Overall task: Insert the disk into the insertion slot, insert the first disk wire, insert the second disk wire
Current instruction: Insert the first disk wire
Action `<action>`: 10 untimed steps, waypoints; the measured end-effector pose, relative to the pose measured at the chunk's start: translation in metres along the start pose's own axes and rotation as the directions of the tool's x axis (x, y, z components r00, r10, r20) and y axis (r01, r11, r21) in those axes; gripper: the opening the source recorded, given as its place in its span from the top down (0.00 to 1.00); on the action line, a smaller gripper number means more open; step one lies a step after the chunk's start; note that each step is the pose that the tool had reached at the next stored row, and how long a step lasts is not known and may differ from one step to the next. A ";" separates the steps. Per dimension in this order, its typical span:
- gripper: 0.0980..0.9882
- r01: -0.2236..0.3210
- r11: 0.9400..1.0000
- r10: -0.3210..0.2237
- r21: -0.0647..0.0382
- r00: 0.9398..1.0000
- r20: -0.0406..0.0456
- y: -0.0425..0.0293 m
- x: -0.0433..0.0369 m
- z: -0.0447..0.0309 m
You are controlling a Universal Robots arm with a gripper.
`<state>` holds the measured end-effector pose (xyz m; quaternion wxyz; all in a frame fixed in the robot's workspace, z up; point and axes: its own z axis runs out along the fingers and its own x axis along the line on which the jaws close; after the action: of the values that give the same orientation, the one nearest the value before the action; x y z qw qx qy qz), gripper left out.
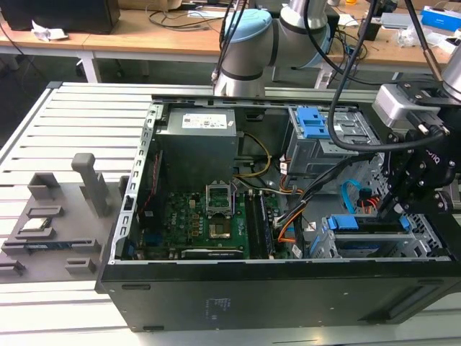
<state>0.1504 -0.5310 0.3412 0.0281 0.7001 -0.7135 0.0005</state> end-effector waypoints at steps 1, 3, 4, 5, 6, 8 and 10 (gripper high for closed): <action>0.92 0.000 1.000 0.000 0.000 1.000 0.000 0.0000 0.0000 -0.0004; 0.92 0.000 1.000 0.000 0.000 1.000 -0.001 -0.0001 0.0000 -0.0010; 0.92 0.000 1.000 0.000 0.000 1.000 -0.001 -0.0002 0.0000 -0.0011; 0.92 0.000 1.000 0.000 0.000 1.000 -0.001 -0.0003 0.0000 -0.0012; 0.92 0.000 1.000 0.000 0.000 1.000 -0.001 -0.0005 0.0000 -0.0013; 0.92 0.000 1.000 0.000 0.000 1.000 -0.001 -0.0010 0.0000 -0.0013; 0.92 0.000 1.000 0.000 -0.001 1.000 -0.001 -0.0028 0.0000 -0.0012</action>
<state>0.1532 -0.5310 0.3423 0.0287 0.7001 -0.7135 0.0006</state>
